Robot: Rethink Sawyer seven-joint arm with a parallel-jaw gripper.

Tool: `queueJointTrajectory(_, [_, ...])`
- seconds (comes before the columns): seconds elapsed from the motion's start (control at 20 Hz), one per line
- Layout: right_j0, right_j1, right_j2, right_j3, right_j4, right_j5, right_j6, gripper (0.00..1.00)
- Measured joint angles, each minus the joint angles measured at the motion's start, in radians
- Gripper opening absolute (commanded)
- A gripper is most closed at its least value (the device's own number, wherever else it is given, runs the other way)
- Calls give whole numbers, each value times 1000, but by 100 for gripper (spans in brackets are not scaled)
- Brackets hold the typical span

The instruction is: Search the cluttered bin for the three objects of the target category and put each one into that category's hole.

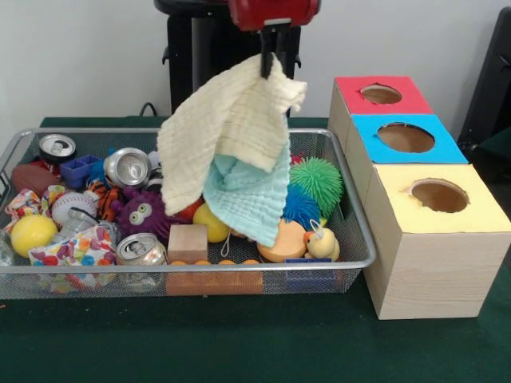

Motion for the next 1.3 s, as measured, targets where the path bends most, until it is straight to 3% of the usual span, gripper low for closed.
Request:
queueJointTrajectory(0.35, [140,11,-105,66,65,-115,73,0])
queueJointTrajectory(0.65, [201,17,-161,93,114,-159,114,0])
queueJointTrajectory(1.0, [197,40,-189,106,141,-164,117,0])
queueJointTrajectory(1.3, [137,84,-192,105,139,-164,117,0])
